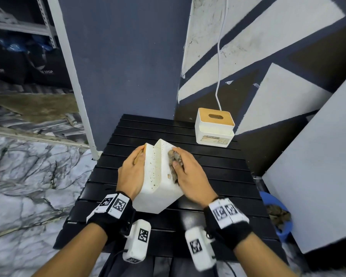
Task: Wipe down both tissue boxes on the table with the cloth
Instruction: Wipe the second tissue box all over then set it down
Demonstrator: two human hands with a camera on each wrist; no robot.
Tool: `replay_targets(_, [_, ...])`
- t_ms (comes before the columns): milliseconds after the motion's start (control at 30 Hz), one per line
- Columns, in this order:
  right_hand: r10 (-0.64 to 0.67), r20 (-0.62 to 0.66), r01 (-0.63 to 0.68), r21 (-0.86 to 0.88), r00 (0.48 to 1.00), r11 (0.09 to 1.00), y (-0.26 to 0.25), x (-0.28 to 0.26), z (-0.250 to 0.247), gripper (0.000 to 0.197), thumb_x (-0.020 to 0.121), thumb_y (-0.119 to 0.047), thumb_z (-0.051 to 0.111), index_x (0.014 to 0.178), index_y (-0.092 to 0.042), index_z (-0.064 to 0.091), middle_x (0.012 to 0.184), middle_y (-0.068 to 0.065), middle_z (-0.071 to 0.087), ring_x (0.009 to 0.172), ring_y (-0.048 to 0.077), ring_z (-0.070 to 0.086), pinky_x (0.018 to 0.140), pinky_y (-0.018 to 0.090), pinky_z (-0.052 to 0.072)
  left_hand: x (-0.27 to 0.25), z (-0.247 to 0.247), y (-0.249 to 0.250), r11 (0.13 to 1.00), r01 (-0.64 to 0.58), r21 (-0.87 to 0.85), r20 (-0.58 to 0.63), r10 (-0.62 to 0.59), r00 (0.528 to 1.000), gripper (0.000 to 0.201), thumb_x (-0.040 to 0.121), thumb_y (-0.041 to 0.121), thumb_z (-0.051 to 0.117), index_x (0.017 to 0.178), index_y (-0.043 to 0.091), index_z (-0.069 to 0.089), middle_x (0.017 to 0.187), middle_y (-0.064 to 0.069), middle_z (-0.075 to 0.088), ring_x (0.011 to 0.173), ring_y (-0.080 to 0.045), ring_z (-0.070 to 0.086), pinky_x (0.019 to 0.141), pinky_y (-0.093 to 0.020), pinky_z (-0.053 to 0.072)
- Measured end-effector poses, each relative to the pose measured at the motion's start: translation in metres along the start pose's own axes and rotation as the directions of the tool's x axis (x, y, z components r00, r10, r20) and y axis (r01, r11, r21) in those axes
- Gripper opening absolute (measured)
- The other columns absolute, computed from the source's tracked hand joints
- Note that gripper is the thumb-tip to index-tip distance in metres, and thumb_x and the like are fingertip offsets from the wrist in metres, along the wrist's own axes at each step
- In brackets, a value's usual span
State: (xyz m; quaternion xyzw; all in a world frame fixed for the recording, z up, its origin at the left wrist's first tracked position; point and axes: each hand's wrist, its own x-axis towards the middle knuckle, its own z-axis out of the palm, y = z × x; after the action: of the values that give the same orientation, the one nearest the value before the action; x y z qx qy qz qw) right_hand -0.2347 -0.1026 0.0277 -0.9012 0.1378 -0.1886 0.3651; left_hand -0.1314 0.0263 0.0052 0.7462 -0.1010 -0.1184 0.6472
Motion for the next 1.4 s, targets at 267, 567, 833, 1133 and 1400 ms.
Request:
replay_targets(267, [0.075, 0.049, -0.073, -0.053, 0.996, 0.996, 0.006, 0.06, 0.002, 0.041, 0.101, -0.022, 0.038, 0.141, -0.018, 0.037, 0.145, 0.001, 0.04, 0.133, 0.016, 0.035, 0.107, 0.023, 0.024, 0.0, 0.0, 0.0, 1.0, 0.002, 0.011, -0.004, -0.002, 1.0, 0.031, 0.1, 0.041, 0.046, 0.126, 0.041, 0.063, 0.12, 0.015, 0.063, 0.114, -0.009, 0.055, 0.087, -0.016, 0.038])
replay_targets(567, [-0.077, -0.003, 0.077, 0.015, 0.997, 0.997, 0.001, -0.043, 0.0, 0.042, 0.099, -0.027, 0.039, 0.141, -0.028, 0.037, 0.14, -0.015, 0.038, 0.129, -0.001, 0.032, 0.11, 0.016, 0.023, -0.004, 0.006, 0.005, 0.999, 0.001, 0.039, 0.004, -0.001, 1.0, 0.031, 0.1, 0.045, 0.043, 0.125, 0.043, 0.062, 0.119, 0.012, 0.064, 0.111, -0.011, 0.055, 0.088, -0.022, 0.037])
replay_targets(833, [-0.012, 0.058, 0.013, -0.033, 0.998, 0.999, -0.005, 0.048, -0.002, 0.04, 0.1, -0.022, 0.039, 0.14, -0.018, 0.038, 0.142, 0.0, 0.042, 0.131, 0.014, 0.037, 0.105, 0.02, 0.024, 0.001, 0.007, -0.002, 0.995, 0.012, 0.099, 0.021, -0.014, 1.0, 0.034, 0.1, 0.048, 0.039, 0.128, 0.05, 0.056, 0.127, 0.012, 0.062, 0.131, -0.021, 0.043, 0.111, -0.038, 0.035])
replay_targets(1133, [-0.038, 0.017, 0.037, 0.018, 0.999, 0.999, -0.004, 0.006, -0.002, 0.041, 0.1, -0.025, 0.04, 0.141, -0.024, 0.037, 0.141, -0.006, 0.042, 0.129, 0.007, 0.037, 0.11, 0.024, 0.028, -0.003, 0.008, 0.003, 0.996, -0.013, 0.086, 0.004, 0.013, 1.0, 0.031, 0.101, 0.045, 0.041, 0.124, 0.045, 0.061, 0.113, 0.011, 0.067, 0.111, -0.016, 0.059, 0.095, -0.03, 0.046])
replay_targets(1400, [-0.083, 0.032, 0.082, 0.036, 0.996, 0.996, -0.009, -0.03, -0.002, 0.04, 0.099, -0.027, 0.041, 0.139, -0.027, 0.038, 0.14, -0.011, 0.042, 0.13, 0.003, 0.036, 0.11, 0.019, 0.027, -0.006, 0.005, 0.005, 0.997, -0.019, 0.074, 0.009, 0.019, 1.0, 0.035, 0.102, 0.046, 0.04, 0.13, 0.041, 0.059, 0.121, 0.011, 0.065, 0.112, -0.014, 0.057, 0.088, -0.023, 0.038])
